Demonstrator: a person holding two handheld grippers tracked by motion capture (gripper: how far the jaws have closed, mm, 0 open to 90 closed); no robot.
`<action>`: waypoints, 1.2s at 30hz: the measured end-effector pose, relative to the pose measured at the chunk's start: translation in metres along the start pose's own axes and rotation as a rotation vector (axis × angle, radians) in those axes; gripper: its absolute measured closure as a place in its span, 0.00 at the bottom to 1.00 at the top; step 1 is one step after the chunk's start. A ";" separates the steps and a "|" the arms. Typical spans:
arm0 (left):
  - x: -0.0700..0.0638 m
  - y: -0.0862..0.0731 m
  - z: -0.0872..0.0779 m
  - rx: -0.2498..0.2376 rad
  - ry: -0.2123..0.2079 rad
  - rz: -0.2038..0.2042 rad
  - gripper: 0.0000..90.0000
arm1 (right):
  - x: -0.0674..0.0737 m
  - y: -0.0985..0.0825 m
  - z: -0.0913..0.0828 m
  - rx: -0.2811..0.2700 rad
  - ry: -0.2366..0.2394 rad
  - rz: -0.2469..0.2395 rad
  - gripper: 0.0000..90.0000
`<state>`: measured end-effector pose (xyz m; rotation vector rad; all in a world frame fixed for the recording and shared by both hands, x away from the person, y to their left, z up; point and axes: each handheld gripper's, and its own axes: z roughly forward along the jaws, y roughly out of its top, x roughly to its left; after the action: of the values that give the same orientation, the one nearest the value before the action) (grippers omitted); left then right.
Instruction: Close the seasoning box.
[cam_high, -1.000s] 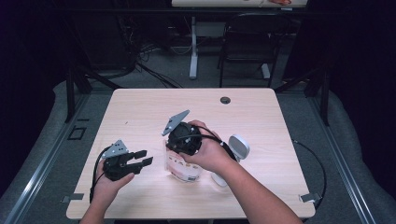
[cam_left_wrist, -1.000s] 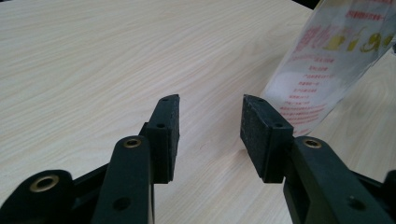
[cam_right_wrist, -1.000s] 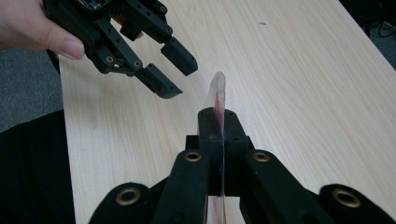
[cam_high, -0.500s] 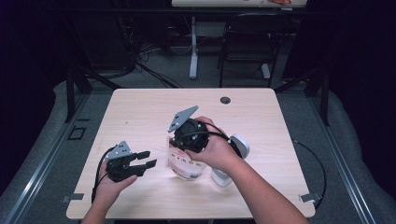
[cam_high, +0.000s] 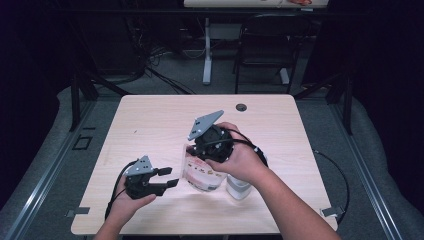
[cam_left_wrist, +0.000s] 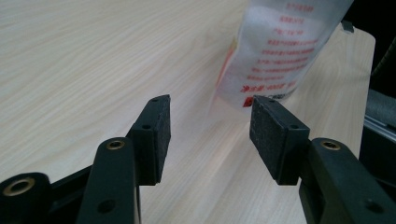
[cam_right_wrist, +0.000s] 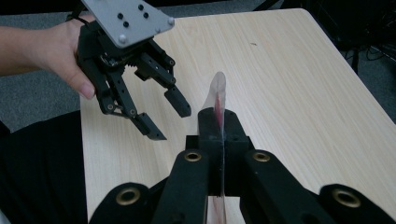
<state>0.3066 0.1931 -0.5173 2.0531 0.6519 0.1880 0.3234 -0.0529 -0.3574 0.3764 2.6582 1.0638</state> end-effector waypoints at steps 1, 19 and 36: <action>0.000 0.000 0.000 0.000 0.000 0.000 0.54 | 0.000 0.000 0.000 -0.004 0.001 0.000 1.00; -0.008 0.000 0.011 -0.003 -0.074 0.044 0.50 | 0.012 0.010 -0.002 -0.012 0.040 -0.054 1.00; -0.014 -0.001 0.020 0.033 -0.119 0.086 0.50 | 0.022 0.018 0.000 -0.027 0.091 -0.094 1.00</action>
<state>0.3022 0.1714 -0.5271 2.1082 0.4973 0.1046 0.3057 -0.0335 -0.3478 0.2002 2.7082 1.1112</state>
